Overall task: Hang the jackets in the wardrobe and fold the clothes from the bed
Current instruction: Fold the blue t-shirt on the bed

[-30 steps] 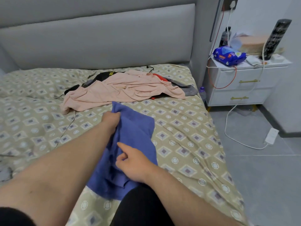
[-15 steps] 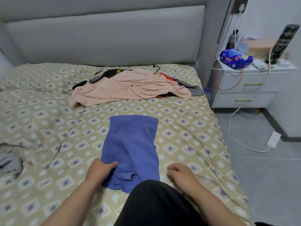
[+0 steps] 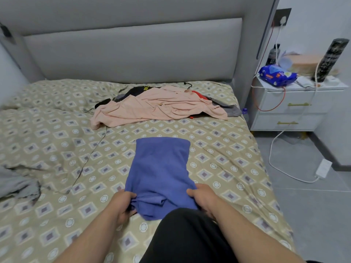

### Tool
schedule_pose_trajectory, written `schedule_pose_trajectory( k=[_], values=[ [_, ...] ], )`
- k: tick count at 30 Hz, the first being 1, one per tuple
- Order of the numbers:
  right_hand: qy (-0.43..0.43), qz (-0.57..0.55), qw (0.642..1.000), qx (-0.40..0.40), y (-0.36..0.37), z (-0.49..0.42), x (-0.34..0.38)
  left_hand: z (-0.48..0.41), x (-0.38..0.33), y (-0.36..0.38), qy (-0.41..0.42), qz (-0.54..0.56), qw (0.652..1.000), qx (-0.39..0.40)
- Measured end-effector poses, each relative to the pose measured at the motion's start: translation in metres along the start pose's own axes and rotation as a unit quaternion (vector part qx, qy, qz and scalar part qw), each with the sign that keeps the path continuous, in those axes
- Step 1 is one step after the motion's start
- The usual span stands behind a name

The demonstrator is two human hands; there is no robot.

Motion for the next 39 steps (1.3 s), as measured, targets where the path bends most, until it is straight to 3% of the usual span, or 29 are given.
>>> schedule_pose_trajectory(
  k=[3, 6, 8, 11, 16, 21, 27, 30, 34, 36, 39],
  values=[
    [0.017, -0.151, 0.988, -0.021, -0.041, 0.005, 0.001, 0.019, -0.008, 0.042, -0.005, 0.080, 0.996, 0.045],
    [0.037, -0.219, 0.973, -0.054, -0.084, 0.012, -0.001, 0.033, 0.002, 0.092, -0.031, 0.130, 0.988, 0.079],
    [0.080, -0.228, 0.969, -0.051, -0.091, 0.021, -0.015, 0.035, 0.017, 0.107, -0.073, 0.190, 0.977, 0.057],
    [0.115, -0.171, 0.978, 0.003, -0.078, 0.033, -0.034, 0.036, 0.023, 0.100, -0.088, 0.236, 0.968, 0.019],
    [0.047, -0.166, 0.982, 0.072, -0.061, 0.067, -0.019, 0.048, 0.011, 0.054, -0.053, 0.268, 0.961, -0.042],
    [0.020, -0.190, 0.967, 0.166, -0.046, 0.103, -0.006, 0.072, -0.011, 0.026, -0.007, 0.225, 0.974, -0.003],
    [0.023, -0.282, 0.912, 0.295, -0.031, 0.107, 0.008, 0.087, 0.005, 0.009, -0.076, 0.154, 0.985, 0.029],
    [0.007, -0.351, 0.878, 0.325, -0.022, 0.092, 0.031, 0.076, -0.009, 0.022, -0.092, 0.225, 0.969, 0.047],
    [-0.022, -0.417, 0.871, 0.257, -0.024, 0.062, 0.068, 0.039, -0.057, 0.036, -0.009, 0.303, 0.953, -0.017],
    [-0.067, -0.363, 0.913, 0.174, -0.032, 0.046, 0.080, 0.021, -0.073, 0.044, 0.011, 0.348, 0.937, -0.008],
    [-0.083, -0.190, 0.976, 0.061, -0.037, 0.038, 0.072, -0.004, -0.091, 0.039, 0.150, 0.156, 0.976, 0.011]
  ],
)
Point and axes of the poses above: each hand's wrist, its own z-axis away from the middle knuckle, its own y-axis out of the palm, x = y × z, the point moved 10 cm from there along -z, towards the middle knuckle, and after that the axes turned 14 degrees about y, right-handed, at the moved point
